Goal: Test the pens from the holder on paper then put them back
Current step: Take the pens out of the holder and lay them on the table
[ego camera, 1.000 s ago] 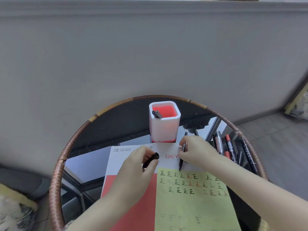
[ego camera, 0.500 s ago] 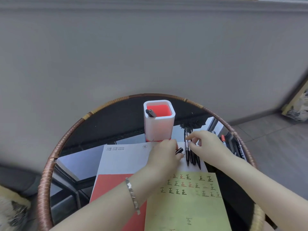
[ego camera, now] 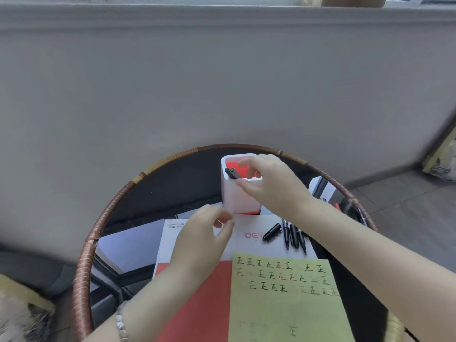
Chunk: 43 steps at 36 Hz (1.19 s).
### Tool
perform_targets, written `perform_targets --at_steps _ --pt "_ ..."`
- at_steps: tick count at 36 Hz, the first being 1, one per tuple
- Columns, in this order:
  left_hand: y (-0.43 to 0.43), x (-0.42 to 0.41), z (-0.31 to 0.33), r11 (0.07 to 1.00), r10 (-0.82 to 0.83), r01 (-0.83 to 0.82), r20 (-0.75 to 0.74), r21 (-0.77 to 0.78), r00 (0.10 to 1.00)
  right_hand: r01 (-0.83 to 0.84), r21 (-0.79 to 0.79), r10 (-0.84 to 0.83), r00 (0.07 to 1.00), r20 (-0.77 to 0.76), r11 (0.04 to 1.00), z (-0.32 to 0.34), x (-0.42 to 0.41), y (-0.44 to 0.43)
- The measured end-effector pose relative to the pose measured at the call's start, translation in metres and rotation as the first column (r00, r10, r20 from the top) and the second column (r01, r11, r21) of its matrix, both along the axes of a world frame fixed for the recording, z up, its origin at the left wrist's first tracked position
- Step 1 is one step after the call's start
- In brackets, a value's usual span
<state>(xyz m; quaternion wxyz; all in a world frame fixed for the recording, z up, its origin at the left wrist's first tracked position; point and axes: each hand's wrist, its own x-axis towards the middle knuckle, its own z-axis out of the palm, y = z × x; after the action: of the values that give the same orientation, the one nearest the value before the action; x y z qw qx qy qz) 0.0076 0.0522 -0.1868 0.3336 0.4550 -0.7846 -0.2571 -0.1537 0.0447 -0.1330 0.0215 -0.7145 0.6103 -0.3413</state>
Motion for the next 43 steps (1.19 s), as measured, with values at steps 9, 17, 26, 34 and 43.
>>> perform_targets --at_steps 9,17,26,34,43 --pt "0.0 0.03 0.014 1.0 0.018 -0.018 -0.007 -0.013 1.0 0.148 -0.005 -0.148 0.987 -0.057 0.989 -0.008 0.002 -0.015" --pt "0.007 0.018 0.026 0.997 -0.004 -0.008 -0.147 -0.081 0.989 0.151 -0.292 0.002 0.886 0.464 0.944 0.039 -0.002 0.029" --pt "0.026 -0.005 0.039 0.976 -0.215 0.214 -0.206 -0.029 0.955 -0.027 -0.002 0.015 0.482 0.876 1.0 0.028 -0.004 0.079" --pt "0.034 -0.008 0.027 0.976 -0.216 0.217 -0.167 -0.018 0.962 -0.206 0.225 -0.139 0.365 0.92 0.952 -0.007 0.003 0.091" --pt "0.039 -0.003 0.02 0.968 -0.251 0.252 -0.082 0.009 0.965 -0.273 0.278 -0.093 0.539 0.837 0.921 -0.015 0.003 0.093"
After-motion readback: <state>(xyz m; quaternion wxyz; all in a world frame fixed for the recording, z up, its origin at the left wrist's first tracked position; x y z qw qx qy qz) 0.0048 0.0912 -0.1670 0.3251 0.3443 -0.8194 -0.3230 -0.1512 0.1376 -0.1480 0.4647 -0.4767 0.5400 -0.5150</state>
